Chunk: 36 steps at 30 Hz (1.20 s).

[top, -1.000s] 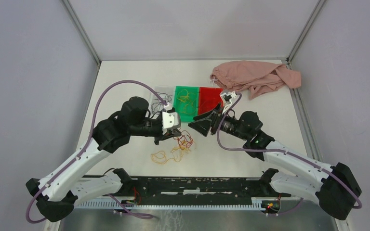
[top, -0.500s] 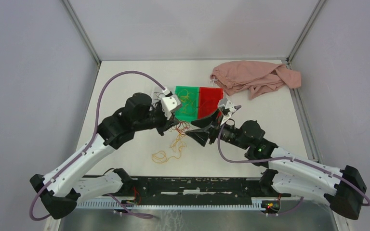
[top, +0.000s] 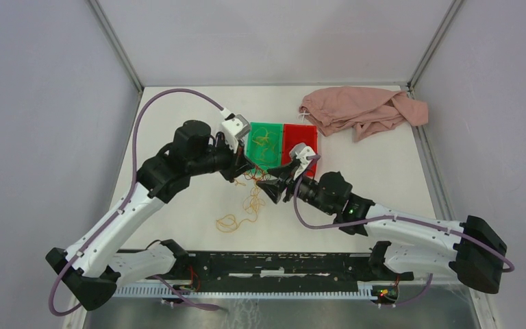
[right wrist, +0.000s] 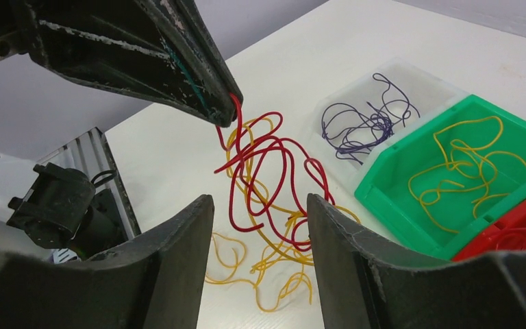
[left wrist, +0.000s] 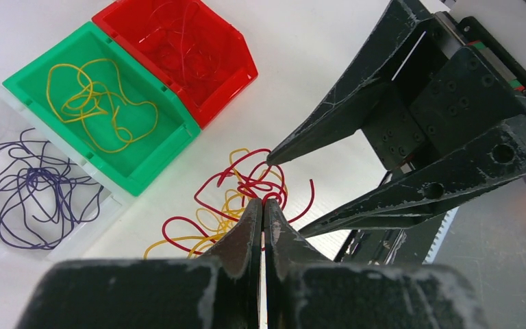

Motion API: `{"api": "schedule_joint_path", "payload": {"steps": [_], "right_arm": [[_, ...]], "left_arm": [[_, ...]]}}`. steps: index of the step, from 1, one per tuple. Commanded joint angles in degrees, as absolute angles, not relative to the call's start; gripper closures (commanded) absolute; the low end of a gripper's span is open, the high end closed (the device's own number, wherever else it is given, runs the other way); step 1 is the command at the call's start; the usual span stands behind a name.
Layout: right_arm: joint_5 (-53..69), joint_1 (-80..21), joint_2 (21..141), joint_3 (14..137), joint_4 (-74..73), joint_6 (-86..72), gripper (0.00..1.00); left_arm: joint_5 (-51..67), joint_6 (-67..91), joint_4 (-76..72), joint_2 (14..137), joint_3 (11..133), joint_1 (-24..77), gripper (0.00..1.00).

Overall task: Untangle the cables
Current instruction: Untie the cable.

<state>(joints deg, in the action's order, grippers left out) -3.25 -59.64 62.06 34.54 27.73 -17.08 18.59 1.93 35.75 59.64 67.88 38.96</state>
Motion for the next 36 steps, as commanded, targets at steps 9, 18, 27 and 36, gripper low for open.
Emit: {"api": "schedule_joint_path", "payload": {"steps": [9,18,27,36], "right_arm": [[-6.90,-59.99,64.65,39.06,36.86,-19.75,0.42],[-10.23,-59.95,66.05,40.97,34.83,-21.16,0.48],[-12.42,-59.98,70.30,43.89,33.45,-20.33,0.50],[-12.27,-60.12,70.84,43.92,33.97,-18.61,0.50]], "left_arm": [[19.59,4.09,33.67,58.45,68.99,38.15,0.97],[20.91,3.94,33.81,58.71,69.36,38.14,0.97],[22.43,2.65,35.31,58.90,71.78,38.16,0.97],[22.50,3.08,34.72,60.29,75.57,38.14,0.97]]}}
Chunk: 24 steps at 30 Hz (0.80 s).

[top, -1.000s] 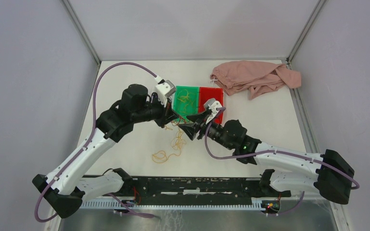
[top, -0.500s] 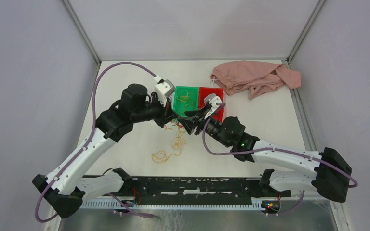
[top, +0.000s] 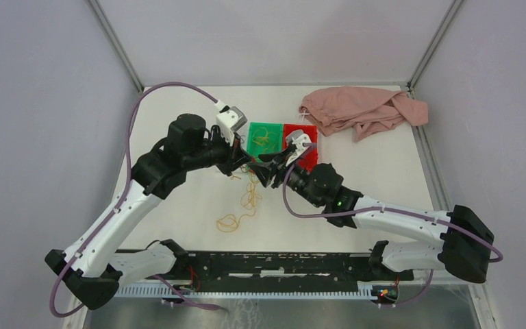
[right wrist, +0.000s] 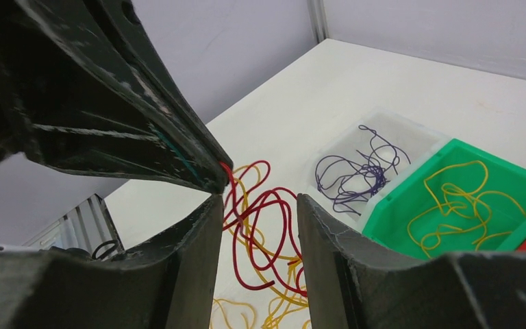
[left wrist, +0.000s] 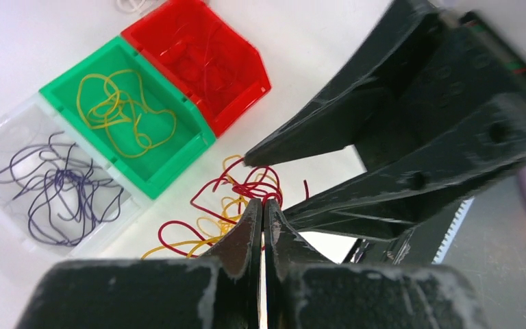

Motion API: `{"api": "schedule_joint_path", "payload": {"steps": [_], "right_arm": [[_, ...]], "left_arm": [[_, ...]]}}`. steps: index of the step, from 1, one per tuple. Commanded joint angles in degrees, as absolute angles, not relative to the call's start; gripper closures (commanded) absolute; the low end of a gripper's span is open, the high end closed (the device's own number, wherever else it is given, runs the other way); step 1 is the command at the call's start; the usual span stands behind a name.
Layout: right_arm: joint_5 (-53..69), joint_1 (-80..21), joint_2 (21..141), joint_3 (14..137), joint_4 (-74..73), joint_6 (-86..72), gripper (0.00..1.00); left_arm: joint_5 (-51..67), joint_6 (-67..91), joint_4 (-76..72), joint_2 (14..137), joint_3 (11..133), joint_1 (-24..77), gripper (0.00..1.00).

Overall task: Untangle the cables
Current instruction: Untie the cable.

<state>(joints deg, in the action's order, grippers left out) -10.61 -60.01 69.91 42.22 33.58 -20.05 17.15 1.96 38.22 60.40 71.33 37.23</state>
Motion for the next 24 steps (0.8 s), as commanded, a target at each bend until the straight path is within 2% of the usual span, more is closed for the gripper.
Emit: {"api": "schedule_joint_path", "payload": {"steps": [1,8,12,16,24], "right_arm": [[-12.85,-60.18,70.76,43.92,34.01,-18.40,0.49],[-23.20,-61.65,69.79,43.10,36.00,-16.34,0.47],[-29.93,-63.28,69.86,41.33,44.26,-13.76,0.47],[-34.41,-64.52,71.99,43.81,46.33,-9.72,0.47],[-34.07,-64.60,77.40,45.72,47.30,-9.97,0.44]], "left_arm": [[22.58,3.31,34.64,60.36,75.65,38.17,0.97],[24.31,3.82,34.81,60.40,75.71,38.13,0.97],[25.76,4.63,34.75,60.39,76.14,38.10,0.97],[29.36,5.19,35.28,60.85,77.52,38.15,0.97],[40.91,4.01,38.82,63.61,87.93,38.14,0.97]]}}
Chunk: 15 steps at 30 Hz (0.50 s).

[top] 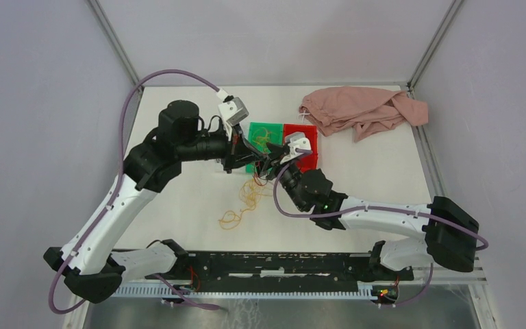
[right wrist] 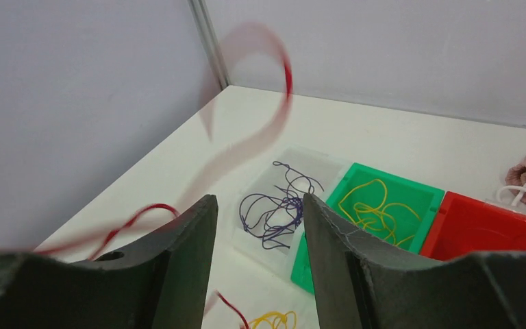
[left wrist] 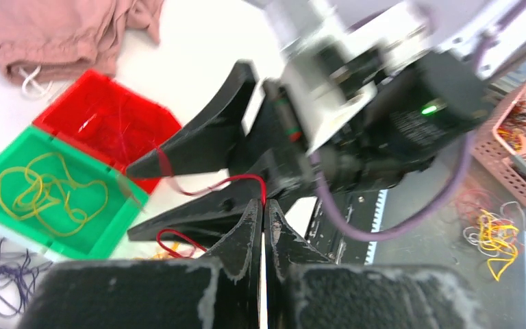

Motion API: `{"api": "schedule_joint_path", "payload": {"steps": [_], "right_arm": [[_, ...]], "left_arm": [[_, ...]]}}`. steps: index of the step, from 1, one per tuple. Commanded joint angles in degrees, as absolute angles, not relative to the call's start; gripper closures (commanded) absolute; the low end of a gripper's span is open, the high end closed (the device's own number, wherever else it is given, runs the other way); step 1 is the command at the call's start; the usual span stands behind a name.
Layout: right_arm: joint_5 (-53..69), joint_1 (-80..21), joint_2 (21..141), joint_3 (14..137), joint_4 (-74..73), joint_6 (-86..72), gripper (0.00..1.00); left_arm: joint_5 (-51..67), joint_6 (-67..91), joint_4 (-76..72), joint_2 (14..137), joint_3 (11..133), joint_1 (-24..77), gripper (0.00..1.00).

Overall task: Untangle the cables
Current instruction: Untie the cable.

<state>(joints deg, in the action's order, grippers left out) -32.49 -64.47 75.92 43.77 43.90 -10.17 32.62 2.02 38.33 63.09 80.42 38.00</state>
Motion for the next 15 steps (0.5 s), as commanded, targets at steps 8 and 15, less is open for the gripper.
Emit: {"api": "schedule_joint_path", "payload": {"steps": [8,15], "right_arm": [[-30.44,-64.65,78.88,42.80,48.50,-16.05,0.45],[-26.95,-64.61,79.26,39.12,49.41,-22.24,0.48]], "left_arm": [[43.50,1.83,39.90,66.22,100.57,38.14,0.97],[38.75,-1.34,39.09,68.96,111.89,38.17,0.97]]}}
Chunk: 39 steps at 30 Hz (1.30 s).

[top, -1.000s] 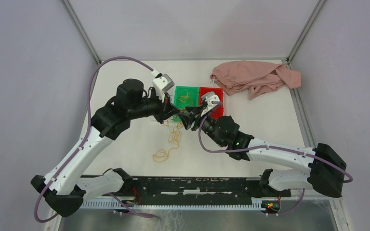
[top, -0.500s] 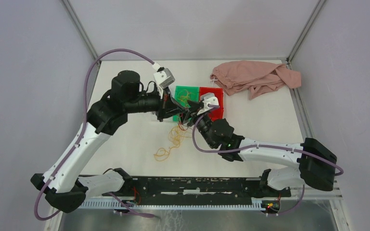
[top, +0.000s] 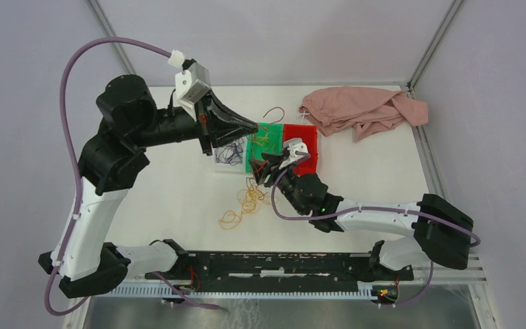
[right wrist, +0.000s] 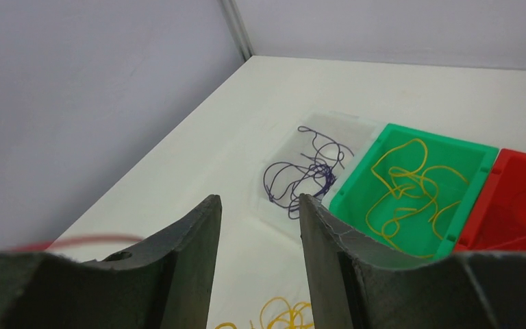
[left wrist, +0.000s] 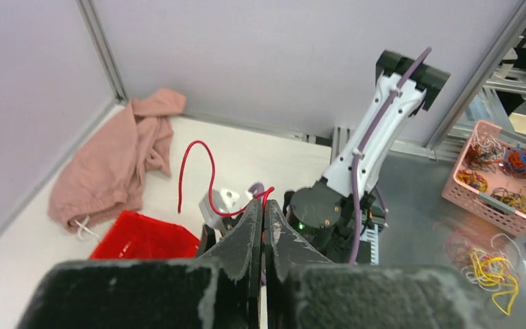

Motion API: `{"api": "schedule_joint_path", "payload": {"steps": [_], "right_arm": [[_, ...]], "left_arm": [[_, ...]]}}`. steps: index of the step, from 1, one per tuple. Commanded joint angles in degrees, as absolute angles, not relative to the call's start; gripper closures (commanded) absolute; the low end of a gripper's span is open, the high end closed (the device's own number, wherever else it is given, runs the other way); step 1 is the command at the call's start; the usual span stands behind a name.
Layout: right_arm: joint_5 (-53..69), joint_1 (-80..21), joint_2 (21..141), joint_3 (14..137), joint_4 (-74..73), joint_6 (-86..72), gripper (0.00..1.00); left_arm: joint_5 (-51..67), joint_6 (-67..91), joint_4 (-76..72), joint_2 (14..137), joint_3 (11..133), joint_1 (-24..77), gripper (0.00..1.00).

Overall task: Untangle the cables
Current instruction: Untie the cable.

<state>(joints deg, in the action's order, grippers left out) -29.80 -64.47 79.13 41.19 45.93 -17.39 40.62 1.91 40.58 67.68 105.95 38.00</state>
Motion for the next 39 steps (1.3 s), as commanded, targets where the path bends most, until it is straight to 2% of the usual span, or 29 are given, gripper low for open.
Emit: {"api": "schedule_joint_path", "payload": {"steps": [1,8,13,18,21,30,39], "right_arm": [[-26.46,-64.60,79.15,38.05,50.06,-22.97,0.49],[-24.43,-64.33,68.51,32.85,46.26,-23.31,0.43],[-19.78,-63.91,58.90,33.76,34.96,-20.53,0.36],[-11.36,-63.73,54.25,36.44,32.46,-16.26,0.30],[-5.57,-63.77,56.90,42.02,29.74,-14.20,0.28],[0.59,-63.73,71.26,55.73,28.82,-12.23,0.26],[-4.05,-63.77,82.10,55.57,33.31,-16.02,0.38]], "left_arm": [[38.15,-1.92,38.98,69.26,112.91,38.15,0.97],[33.44,-7.18,38.61,68.20,112.86,38.13,0.97],[30.65,-12.93,38.06,67.16,111.67,38.14,0.97],[30.66,-14.71,37.75,67.22,111.68,38.14,0.97],[31.77,-14.55,37.53,67.40,111.64,38.12,0.97],[32.43,-14.41,36.81,68.37,114.24,38.08,0.97],[32.81,-13.69,33.92,69.21,118.98,38.19,0.97]]}}
